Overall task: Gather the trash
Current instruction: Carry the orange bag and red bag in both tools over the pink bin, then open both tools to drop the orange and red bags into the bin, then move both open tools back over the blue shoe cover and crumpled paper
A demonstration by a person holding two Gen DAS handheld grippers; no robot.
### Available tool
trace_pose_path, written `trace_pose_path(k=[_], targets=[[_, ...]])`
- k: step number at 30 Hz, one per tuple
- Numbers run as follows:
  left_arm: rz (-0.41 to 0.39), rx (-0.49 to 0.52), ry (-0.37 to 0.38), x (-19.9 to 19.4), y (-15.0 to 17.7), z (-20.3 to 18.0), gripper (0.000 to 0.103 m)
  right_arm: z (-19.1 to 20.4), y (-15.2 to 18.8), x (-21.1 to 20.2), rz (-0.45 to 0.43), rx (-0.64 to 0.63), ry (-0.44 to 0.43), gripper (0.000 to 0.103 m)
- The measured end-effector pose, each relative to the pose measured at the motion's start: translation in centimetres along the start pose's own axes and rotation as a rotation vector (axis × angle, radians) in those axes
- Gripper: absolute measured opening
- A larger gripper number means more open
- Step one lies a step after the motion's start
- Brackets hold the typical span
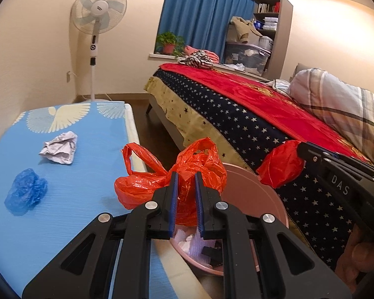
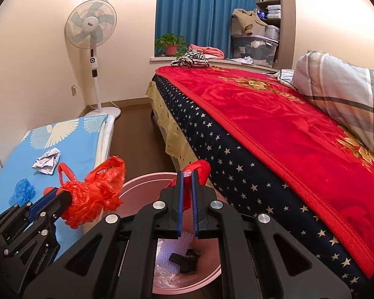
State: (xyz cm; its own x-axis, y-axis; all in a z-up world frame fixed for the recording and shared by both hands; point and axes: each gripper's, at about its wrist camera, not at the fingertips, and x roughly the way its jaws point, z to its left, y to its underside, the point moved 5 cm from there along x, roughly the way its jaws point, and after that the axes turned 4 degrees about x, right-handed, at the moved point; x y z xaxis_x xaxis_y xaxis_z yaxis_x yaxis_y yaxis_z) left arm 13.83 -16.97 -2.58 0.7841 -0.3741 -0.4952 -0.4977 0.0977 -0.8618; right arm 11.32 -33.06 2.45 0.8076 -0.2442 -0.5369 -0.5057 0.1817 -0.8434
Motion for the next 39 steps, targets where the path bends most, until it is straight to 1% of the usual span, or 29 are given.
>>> trace_pose_path(k=[8,10,11,12,13,14,15,16,17,20,25,34,39], targets=[[0.015,0.013,0.056,0.4,0.1,-1.1,0.013,-0.6,0.1,0.0,0.009,0.018,0.007,0.006],[0.018,0.020,0.082,0.4,0.1,-1.4,0.013,-0.7,0.1,-0.1,0.010,0.019,0.011,0.007],[0.024,0.022,0.101,0.5,0.2,-1.6,0.014,-0.8,0.0,-0.1,0.012,0.025,0.011,0.009],[0.028,0.022,0.110,0.6,0.2,-1.7,0.018,-1.0,0.0,-0.2,0.009,0.034,0.018,0.010],[0.034,0.018,0.113,0.7,0.3,-1.7,0.030,-1.2,-0.1,-0.2,0.008,0.039,0.023,0.011],[0.042,0.007,0.115,0.8,0.5,-1.5,0.037,-1.5,-0.1,-0.4,0.003,0.053,0.037,0.019],[0.048,-0.009,0.122,0.8,0.6,-1.3,0.038,-1.8,-0.2,-0.6,-0.002,0.069,0.040,0.028],[0.057,-0.025,0.125,0.9,0.8,-1.0,0.038,-2.0,-0.2,-0.7,-0.004,0.081,0.041,0.031],[0.062,-0.033,0.118,0.9,0.9,-0.7,0.038,-2.2,-0.1,-0.8,-0.005,0.090,0.042,0.033],[0.056,-0.034,0.100,0.3,0.9,-0.2,0.038,-2.3,0.0,-0.9,-0.001,0.098,0.035,0.033],[0.019,-0.028,0.061,-1.5,0.7,0.9,0.038,-1.3,0.1,-1.7,-0.010,0.103,0.001,0.033],[-0.037,-0.062,-0.061,-4.6,0.5,5.5,0.038,3.1,0.2,-2.4,-0.022,0.072,-0.099,0.033],[-0.044,-0.102,-0.137,-5.1,0.8,8.4,0.037,6.1,0.3,-2.0,-0.024,0.046,-0.166,0.033]])
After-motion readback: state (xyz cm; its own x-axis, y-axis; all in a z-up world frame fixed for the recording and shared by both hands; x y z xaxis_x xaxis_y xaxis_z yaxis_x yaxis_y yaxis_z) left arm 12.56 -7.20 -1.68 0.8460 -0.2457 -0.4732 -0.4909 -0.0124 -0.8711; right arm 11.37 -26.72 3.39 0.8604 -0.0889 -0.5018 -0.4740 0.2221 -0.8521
